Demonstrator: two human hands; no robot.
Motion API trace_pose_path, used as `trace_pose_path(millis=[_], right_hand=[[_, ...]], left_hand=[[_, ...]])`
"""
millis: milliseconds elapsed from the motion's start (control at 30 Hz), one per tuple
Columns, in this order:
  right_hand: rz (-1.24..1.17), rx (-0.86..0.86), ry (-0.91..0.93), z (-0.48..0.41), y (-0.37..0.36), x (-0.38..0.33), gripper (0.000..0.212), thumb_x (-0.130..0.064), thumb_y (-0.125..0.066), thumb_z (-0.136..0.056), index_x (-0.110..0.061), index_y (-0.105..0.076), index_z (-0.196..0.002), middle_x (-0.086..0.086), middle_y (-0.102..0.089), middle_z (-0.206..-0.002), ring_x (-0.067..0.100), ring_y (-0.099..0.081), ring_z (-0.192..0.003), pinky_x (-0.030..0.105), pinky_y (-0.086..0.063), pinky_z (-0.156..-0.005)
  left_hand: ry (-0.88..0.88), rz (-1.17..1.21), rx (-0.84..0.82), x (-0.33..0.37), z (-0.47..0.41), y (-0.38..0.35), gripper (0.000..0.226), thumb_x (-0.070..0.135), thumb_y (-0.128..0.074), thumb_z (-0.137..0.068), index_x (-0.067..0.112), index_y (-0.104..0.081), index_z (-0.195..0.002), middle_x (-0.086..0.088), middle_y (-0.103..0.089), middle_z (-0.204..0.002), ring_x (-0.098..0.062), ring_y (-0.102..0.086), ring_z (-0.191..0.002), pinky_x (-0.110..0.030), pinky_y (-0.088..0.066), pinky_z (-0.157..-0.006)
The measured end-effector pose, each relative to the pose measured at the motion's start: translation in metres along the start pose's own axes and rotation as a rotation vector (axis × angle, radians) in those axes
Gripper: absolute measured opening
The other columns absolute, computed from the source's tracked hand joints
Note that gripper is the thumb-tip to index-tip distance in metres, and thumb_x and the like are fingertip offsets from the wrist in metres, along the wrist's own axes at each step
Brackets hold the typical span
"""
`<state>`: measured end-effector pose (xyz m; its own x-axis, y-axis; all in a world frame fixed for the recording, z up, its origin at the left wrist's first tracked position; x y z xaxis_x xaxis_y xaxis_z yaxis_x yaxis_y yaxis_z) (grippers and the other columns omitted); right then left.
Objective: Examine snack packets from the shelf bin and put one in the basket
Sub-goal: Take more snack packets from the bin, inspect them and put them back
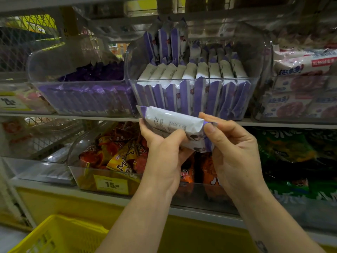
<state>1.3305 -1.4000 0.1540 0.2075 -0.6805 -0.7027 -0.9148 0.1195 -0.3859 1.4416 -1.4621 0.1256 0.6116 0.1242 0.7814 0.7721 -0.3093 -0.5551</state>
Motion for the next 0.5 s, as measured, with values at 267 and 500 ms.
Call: trace_pose_path(millis=[267,500], right_hand=[[-0.132,-0.040,-0.094,-0.004,-0.001,0.006,0.006,-0.025,-0.070,-0.062,-0.024,-0.076,-0.062,-0.003,-0.076,-0.085,0.011,-0.071,-0.087,0.026,-0.058,-0.078],[-0.302,-0.021,-0.191,-0.009,0.006,0.015,0.015,-0.012,-0.061,-0.073,-0.014,-0.074,-0.065,0.001,-0.076,-0.088,0.016,-0.071,-0.089,0.028,-0.059,-0.076]], left_hand=[[0.084,0.221,0.051,-0.002,-0.007,0.017,0.098,-0.012,-0.047,-0.086,0.044,0.001,-0.150,-0.018,-0.065,-0.118,-0.030,-0.072,-0.092,-0.046,-0.059,-0.064],[0.142,0.399,-0.058,-0.001,-0.006,0.012,0.073,0.006,-0.056,-0.072,0.015,-0.043,-0.142,-0.020,-0.067,-0.116,-0.035,-0.070,-0.099,-0.048,-0.059,-0.067]])
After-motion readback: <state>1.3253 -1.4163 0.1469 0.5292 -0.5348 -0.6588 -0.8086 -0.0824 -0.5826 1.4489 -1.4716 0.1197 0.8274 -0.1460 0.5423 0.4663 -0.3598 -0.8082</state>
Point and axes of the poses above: each hand's wrist, its own z-axis away from the middle knuckle, its own y-axis out of the back of the hand, x = y × z, the point moved 8 cm from there along -z, towards the middle knuckle
